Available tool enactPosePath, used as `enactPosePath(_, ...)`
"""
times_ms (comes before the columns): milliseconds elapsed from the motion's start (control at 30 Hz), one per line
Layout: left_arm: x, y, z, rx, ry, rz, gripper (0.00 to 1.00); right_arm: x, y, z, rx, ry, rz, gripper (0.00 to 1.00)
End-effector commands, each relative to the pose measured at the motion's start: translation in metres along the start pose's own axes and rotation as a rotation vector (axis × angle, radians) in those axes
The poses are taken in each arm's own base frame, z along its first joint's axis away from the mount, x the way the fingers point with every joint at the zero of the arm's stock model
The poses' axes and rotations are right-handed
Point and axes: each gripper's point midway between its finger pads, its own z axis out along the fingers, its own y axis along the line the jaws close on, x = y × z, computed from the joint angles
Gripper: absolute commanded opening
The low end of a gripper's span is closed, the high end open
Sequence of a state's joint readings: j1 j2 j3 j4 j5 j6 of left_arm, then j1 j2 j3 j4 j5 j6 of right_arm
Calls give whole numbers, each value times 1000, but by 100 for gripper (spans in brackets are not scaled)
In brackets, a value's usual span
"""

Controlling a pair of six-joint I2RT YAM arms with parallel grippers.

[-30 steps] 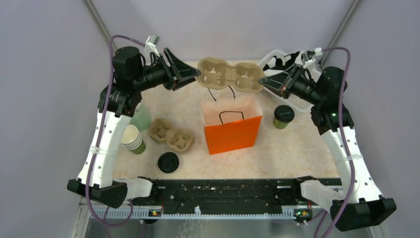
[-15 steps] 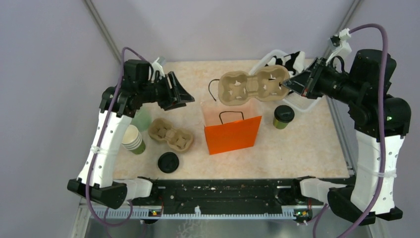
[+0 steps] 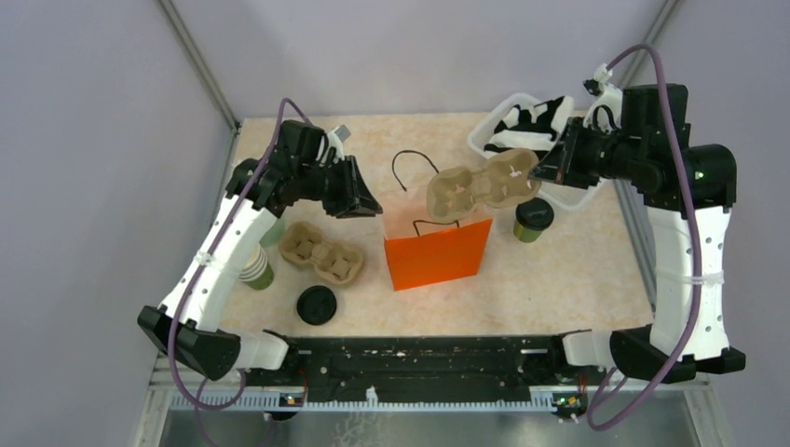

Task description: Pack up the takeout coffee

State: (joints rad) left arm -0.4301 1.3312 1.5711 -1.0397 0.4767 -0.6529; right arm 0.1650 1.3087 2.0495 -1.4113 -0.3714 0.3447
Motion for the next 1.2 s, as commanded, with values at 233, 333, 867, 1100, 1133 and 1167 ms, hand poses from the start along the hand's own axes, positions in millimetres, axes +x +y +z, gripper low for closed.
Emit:
enactPosePath(233, -5, 22, 17, -72, -38, 35, 33, 0, 15, 29, 37, 27, -69, 0)
enactPosePath(333, -4, 23, 23, -62, -37, 34, 31, -1, 16, 36, 45, 35, -74, 0)
enactPosePath(867, -1, 8, 39, -22, -30, 39, 21, 15, 50, 80, 38, 67, -120, 0)
enactPosePath(1100, 1, 6, 41, -22, -31, 39, 18, 26, 68, 101, 7, 63, -105, 0)
enactPosePath(1133, 1, 6, 40, -23, -34, 39, 18, 29, 68, 106, 4, 68, -104, 0)
enactPosePath(1167, 1, 6, 40, -24, -35, 39, 17, 30, 69, 108, -3, 67, -100, 0)
